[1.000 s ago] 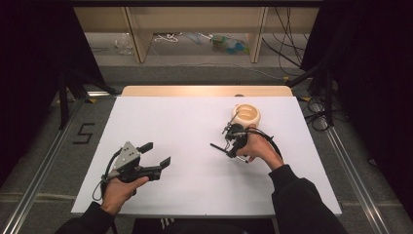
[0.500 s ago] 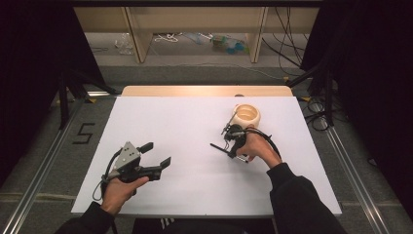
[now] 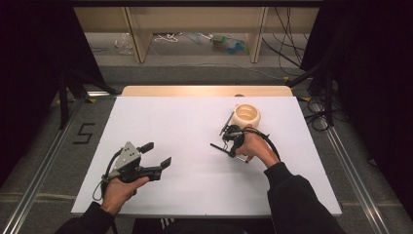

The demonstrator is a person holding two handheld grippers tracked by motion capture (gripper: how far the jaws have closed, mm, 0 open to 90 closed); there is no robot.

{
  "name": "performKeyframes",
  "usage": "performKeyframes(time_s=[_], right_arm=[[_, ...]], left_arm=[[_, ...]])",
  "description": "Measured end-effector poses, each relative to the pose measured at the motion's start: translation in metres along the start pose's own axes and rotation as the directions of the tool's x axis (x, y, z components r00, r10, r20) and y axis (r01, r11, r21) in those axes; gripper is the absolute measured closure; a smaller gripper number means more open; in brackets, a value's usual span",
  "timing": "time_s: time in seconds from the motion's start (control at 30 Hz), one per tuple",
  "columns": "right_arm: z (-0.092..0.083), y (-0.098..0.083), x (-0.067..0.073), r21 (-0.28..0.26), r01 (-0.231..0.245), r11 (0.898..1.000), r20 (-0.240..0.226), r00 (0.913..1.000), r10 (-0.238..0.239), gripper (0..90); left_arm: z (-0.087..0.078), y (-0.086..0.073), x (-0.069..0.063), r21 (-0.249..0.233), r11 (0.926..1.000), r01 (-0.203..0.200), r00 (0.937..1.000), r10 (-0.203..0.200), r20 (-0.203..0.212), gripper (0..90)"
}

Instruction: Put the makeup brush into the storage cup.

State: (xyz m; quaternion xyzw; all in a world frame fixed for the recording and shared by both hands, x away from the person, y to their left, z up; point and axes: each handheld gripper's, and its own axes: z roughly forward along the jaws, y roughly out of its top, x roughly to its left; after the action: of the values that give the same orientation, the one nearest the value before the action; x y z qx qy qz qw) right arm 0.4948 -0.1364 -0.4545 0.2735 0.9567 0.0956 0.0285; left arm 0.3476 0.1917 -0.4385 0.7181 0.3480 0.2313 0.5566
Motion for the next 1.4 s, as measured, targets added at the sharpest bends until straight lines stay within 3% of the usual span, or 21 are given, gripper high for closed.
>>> performKeyframes(time_s=[0.53,0.8,0.87,0.93,1.17,1.2,1.4], right_arm=[[0.001,0.008,0.003,0.051,0.0,0.999,0.014,0.9999,-0.001,84.0],[0.001,0.008,0.005,0.049,0.026,0.998,0.027,0.9993,-0.027,84.2],[-0.002,0.008,0.004,0.042,0.059,0.997,0.026,0.9978,-0.06,84.2],[-0.008,0.008,0.007,0.019,0.047,0.999,0.03,0.9984,-0.047,84.2],[-0.031,0.005,0.013,-0.044,0.101,0.994,0.051,0.9938,-0.098,84.2],[-0.038,0.004,0.018,-0.07,0.122,0.99,0.056,0.9914,-0.118,84.2],[-0.046,0.001,0.027,-0.102,0.157,0.982,0.058,0.9868,-0.151,84.2]], left_arm=[[0.0,0.0,0.0,0.005,0.9999,-0.011,0.9999,0.011,0.004,16.9],[0.002,-0.001,-0.001,0.022,0.9997,0.007,0.9999,-0.008,0.01,16.9],[0.002,-0.001,0.0,0.027,0.9996,-0.009,0.9999,0.008,0.013,16.9],[0.002,-0.001,0.0,0.026,0.9996,-0.008,0.9998,0.008,0.019,16.9],[0.003,-0.002,-0.001,0.041,0.999,-0.02,0.9996,0.019,0.021,17.0],[0.004,-0.002,-0.001,0.042,0.999,-0.016,0.9996,0.015,0.025,17.0],[0.004,-0.002,-0.002,0.048,0.9986,-0.022,0.9995,0.021,0.025,17.1]])
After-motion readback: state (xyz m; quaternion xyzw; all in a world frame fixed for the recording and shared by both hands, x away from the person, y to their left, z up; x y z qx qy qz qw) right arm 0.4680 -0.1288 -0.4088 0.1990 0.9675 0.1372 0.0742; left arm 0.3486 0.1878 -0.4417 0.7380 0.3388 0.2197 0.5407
